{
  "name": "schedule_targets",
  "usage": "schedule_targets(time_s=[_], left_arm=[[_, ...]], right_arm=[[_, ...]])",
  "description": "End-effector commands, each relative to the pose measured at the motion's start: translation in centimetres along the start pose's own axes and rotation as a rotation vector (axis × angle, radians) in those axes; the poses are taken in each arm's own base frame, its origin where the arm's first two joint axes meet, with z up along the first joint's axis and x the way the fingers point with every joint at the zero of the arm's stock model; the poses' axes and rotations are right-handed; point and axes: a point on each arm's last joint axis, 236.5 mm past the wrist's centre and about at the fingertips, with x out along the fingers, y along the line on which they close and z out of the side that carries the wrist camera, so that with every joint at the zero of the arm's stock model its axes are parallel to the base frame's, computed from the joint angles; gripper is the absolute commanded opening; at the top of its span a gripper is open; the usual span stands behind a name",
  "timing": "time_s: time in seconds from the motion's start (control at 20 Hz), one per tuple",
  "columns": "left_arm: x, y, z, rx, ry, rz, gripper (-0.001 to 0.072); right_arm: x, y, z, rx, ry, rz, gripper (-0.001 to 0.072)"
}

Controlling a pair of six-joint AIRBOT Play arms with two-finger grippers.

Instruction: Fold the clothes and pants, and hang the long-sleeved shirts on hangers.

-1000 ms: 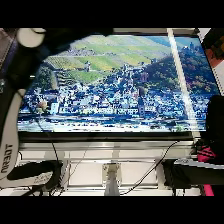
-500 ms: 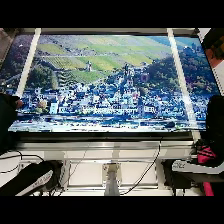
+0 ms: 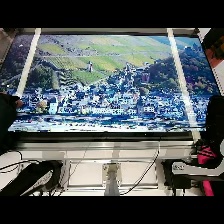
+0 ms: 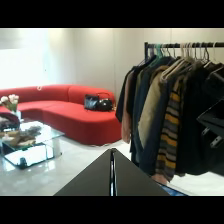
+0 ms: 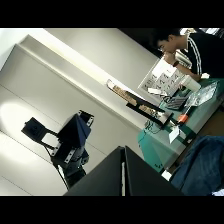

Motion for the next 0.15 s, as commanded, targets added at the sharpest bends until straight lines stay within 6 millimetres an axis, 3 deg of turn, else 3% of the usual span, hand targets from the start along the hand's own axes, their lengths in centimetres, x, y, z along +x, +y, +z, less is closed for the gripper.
schedule_targets(time_s=[0.0, 0.1], left_arm=[[-0.14, 0.01, 0.13, 0.004, -0.001, 0.003, 0.0007], [-0.14, 0.01, 0.13, 0.004, -0.001, 0.003, 0.0007]], right_arm=[[0.34, 0.02, -0.25, 0.002, 0.009, 0.004, 0.0024], [0.34, 0.02, -0.25, 0.002, 0.009, 0.004, 0.0023]])
